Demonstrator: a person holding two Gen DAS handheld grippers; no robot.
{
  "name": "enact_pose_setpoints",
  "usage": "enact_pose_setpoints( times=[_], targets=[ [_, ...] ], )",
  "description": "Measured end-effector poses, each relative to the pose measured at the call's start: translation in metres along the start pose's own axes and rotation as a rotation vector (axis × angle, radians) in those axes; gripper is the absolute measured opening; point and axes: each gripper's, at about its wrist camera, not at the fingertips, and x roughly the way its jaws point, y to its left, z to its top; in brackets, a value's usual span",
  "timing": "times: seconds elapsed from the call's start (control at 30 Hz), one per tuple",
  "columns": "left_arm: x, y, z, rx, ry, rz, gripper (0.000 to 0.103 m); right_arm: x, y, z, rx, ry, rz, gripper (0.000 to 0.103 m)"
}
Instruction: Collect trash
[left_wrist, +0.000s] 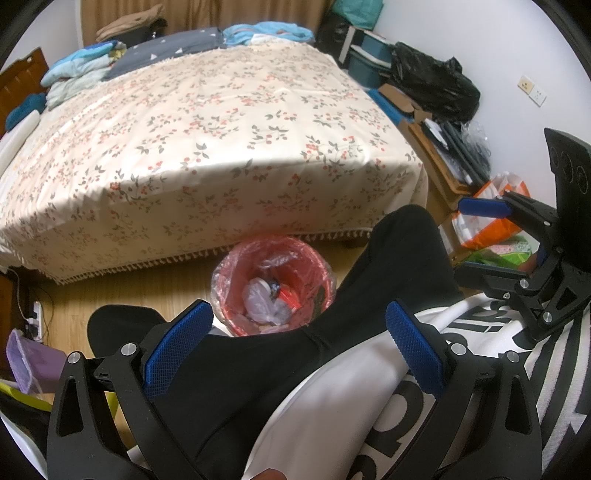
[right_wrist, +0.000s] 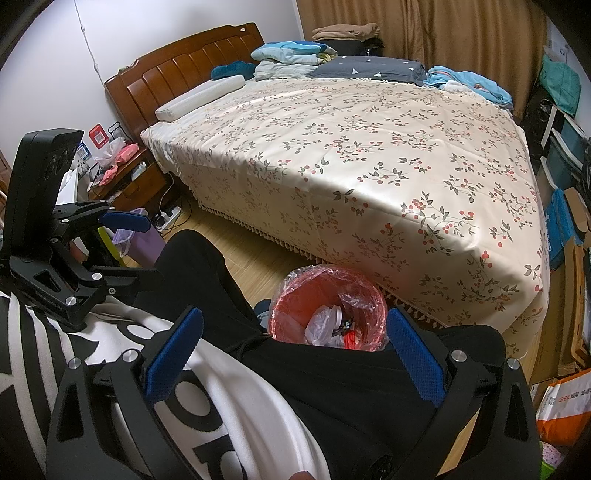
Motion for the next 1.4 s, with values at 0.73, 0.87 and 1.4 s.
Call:
enact_pose_setpoints(
  times=[0.73,0.87,1.4],
  targets=[
    [-0.0004,0.0005,-0.0002,0.000,0.000,-0.001,0.097,0.0004,-0.0004,-0.0007,0.001,-0.001,0.001,0.098],
    [-0.0002,0.0000,-0.0003,0.000,-0.001,0.000,0.097,0.0002,0.0000,0.0000,0.001,-0.001,0.001,0.098],
    [-0.0043,-0.0033,0.0041,0.000,-0.005,-0.002,0.097,-0.0002,0.0002,0.0003,0.000,-0.003,0.001,0.098]
  ],
)
